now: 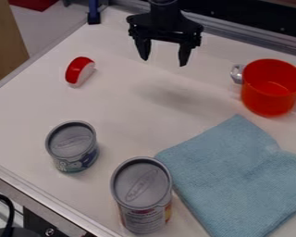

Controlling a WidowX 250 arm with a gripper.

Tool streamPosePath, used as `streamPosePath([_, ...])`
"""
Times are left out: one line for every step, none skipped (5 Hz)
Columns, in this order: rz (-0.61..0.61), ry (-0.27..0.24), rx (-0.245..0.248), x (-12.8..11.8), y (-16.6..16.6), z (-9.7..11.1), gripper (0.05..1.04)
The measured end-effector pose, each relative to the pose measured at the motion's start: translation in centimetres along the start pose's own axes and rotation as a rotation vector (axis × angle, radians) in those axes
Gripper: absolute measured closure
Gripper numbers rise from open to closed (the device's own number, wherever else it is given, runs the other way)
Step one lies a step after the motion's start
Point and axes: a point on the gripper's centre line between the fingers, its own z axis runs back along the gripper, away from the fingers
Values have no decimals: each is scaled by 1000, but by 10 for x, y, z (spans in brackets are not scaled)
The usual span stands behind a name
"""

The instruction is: Move the can to the top side of the table

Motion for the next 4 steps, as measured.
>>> streamPosePath([-3, 40, 4, -9, 0, -10, 86])
streamPosePath([-1, 77, -5, -26, 15, -5, 86])
streamPosePath([21, 69, -26, -33, 37, 10, 86])
streamPosePath([31, 87, -36, -49, 58, 14, 86])
